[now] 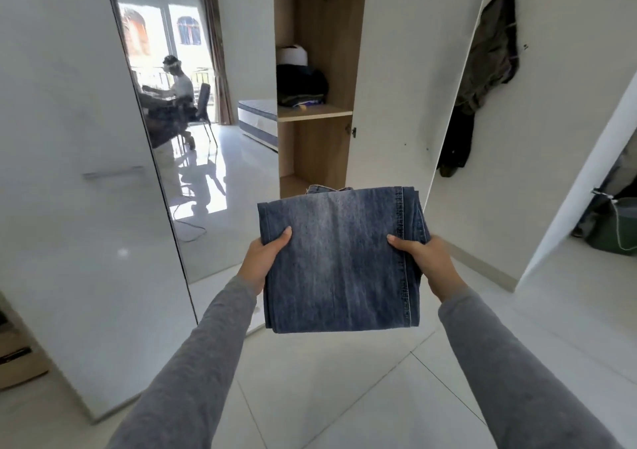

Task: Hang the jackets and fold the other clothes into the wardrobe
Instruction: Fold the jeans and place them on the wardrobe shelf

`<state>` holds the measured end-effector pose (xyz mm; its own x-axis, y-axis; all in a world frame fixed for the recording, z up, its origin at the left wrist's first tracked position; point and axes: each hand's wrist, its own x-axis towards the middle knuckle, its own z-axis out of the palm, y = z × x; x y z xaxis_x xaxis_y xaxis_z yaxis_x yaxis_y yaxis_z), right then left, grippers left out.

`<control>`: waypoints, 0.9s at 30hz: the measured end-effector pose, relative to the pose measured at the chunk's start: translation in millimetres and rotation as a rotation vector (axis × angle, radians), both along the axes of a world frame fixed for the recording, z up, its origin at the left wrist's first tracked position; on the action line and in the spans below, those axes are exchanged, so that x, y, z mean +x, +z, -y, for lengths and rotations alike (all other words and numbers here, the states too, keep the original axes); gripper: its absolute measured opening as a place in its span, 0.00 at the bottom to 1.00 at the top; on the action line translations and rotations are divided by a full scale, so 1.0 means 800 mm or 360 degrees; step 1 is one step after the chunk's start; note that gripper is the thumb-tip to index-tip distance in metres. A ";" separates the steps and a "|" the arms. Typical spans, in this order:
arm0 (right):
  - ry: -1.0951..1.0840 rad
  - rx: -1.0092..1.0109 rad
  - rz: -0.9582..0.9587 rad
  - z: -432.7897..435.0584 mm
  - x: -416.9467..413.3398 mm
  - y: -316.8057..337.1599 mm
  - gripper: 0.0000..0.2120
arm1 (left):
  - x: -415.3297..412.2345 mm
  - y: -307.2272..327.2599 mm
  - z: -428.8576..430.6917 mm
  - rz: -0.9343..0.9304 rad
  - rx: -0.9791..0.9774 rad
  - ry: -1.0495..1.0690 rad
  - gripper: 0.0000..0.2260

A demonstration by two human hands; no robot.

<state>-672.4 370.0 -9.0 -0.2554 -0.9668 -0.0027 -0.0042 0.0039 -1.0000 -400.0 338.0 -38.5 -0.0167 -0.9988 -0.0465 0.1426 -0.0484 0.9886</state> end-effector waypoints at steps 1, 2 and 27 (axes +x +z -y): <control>-0.0036 0.0008 0.0016 0.031 0.004 -0.004 0.19 | 0.002 -0.002 0.033 0.0001 0.0006 -0.0011 0.26; -0.0075 0.0016 0.0028 0.065 0.010 -0.006 0.19 | 0.004 -0.004 0.069 0.0005 0.0025 -0.0015 0.27; 0.0002 0.0410 -0.0254 0.795 -0.027 -0.064 0.10 | -0.043 -0.106 0.754 -0.0298 0.0675 0.0316 0.29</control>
